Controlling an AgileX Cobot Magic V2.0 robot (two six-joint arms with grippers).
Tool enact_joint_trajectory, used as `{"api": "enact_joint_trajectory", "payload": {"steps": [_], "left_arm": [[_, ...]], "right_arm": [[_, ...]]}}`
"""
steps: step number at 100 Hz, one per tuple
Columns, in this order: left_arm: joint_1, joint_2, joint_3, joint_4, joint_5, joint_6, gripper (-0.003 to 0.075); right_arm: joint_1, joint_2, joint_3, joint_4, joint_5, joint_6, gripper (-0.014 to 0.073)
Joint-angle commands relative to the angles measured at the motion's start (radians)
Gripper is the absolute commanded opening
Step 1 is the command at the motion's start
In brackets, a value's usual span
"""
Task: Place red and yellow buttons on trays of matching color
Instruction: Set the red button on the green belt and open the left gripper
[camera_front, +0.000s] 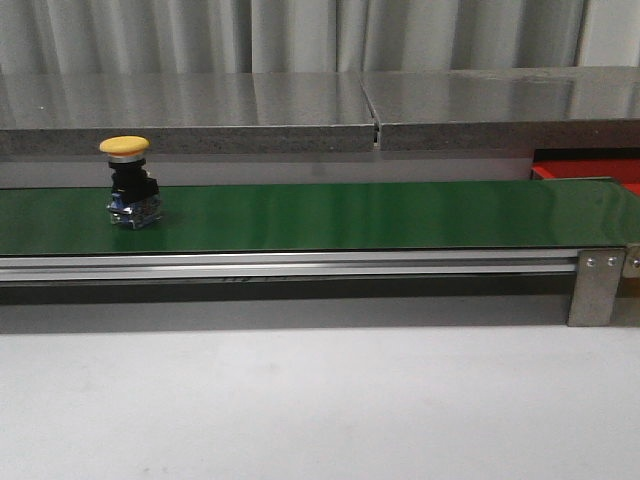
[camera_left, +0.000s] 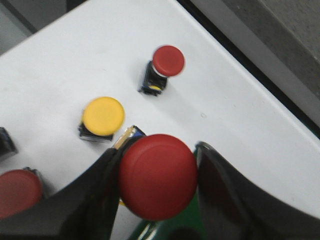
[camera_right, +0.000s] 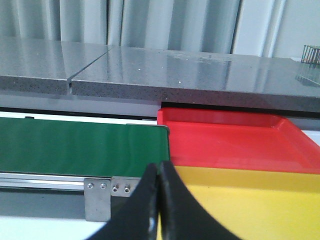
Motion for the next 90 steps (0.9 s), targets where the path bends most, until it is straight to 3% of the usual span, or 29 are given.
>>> {"api": "enact_joint_trajectory", "payload": {"steps": [1,21,49,55,71,90], "left_arm": [[-0.05,-0.057,0.002,-0.04,-0.048,0.032,0.0282],[-0.156,-0.039,0.025,-0.033,-0.048,0.045,0.0282],[-0.186,-0.019,0.026,-0.026,-0.034,0.045,0.029],[-0.186,-0.019,0.026,-0.026,-0.031,0.045,0.0336],[-0.186,-0.019,0.026,-0.026,-0.013,0.045,0.0578],[-0.191,-0.056,0.022,-0.026,-0.013,0.059,0.0585]], "right_arm": [[-0.005,-0.015,-0.01,-0.008,-0.082,0.0,-0.0067],[-0.005,-0.015,-0.01,-0.008,-0.082,0.0,-0.0067],[-0.005,-0.015,-0.01,-0.008,-0.082,0.0,-0.0067],[-0.005,-0.015,-0.01,-0.008,-0.082,0.0,-0.0067],[-0.005,-0.015,-0.01,-0.008,-0.082,0.0,-0.0067],[-0.005,-0.015,-0.01,-0.008,-0.082,0.0,-0.0067]]}}
